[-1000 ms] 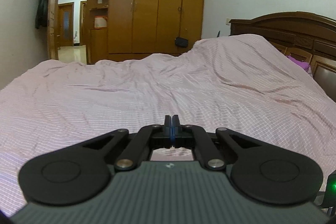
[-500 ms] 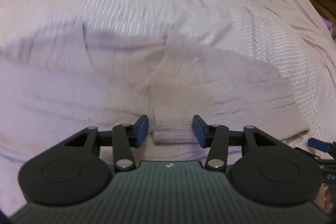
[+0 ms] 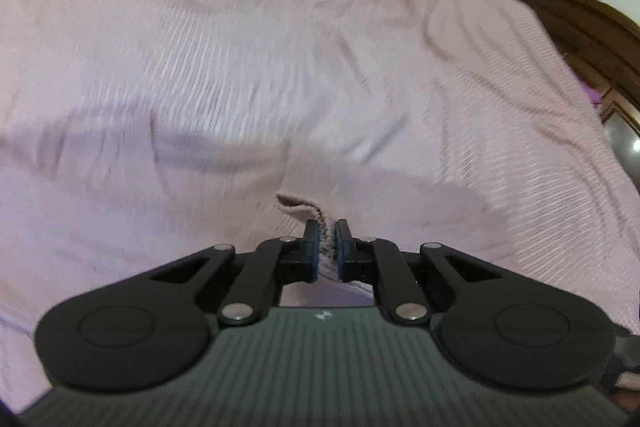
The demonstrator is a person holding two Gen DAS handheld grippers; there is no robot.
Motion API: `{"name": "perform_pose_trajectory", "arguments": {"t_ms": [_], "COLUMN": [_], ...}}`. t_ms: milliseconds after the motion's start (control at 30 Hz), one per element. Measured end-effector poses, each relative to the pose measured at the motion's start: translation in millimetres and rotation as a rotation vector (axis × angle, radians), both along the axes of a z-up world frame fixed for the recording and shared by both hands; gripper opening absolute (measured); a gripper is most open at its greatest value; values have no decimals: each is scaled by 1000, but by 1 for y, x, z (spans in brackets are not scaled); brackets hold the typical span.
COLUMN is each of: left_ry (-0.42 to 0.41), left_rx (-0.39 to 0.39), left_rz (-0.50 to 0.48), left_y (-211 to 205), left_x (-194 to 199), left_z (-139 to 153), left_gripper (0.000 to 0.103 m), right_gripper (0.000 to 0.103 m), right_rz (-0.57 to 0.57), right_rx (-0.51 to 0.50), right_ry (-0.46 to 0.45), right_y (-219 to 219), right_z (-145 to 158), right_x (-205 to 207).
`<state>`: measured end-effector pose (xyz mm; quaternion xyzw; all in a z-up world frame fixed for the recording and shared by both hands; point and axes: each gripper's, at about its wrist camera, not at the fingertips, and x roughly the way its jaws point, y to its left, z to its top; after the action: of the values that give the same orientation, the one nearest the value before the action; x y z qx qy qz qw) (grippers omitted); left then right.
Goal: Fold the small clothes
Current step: 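Lift the sleeve with the left gripper and fold it across the cardigan body, then open the left gripper to lay the sleeve on the body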
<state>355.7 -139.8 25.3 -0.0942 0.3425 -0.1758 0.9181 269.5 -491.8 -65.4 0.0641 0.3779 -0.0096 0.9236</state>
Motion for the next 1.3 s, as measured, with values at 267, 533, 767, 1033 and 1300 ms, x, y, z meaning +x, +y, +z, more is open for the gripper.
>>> {"name": "perform_pose_trajectory", "arguments": {"t_ms": [267, 533, 767, 1033, 1300], "left_ry": [-141, -187, -160, -100, -21], "left_rx": [55, 93, 103, 94, 101], "left_rz": [-68, -31, 56, 149, 141], "left_y": [-26, -1, 67, 151, 186], "left_x": [-26, -28, -28, -33, -28], "left_z": [64, 76, 75, 50, 1], "left_gripper": [10, 10, 10, 10, 11], "right_gripper": [97, 97, 97, 97, 97], "right_rz": [-30, -30, 0, 105, 102], "right_rx": [47, 15, 49, -34, -95], "right_ry": [-25, -40, -18, -36, 12], "right_y": [-2, 8, 27, 91, 95], "right_z": [13, 11, 8, 14, -4], "right_x": [-1, -1, 8, 14, 7]}}
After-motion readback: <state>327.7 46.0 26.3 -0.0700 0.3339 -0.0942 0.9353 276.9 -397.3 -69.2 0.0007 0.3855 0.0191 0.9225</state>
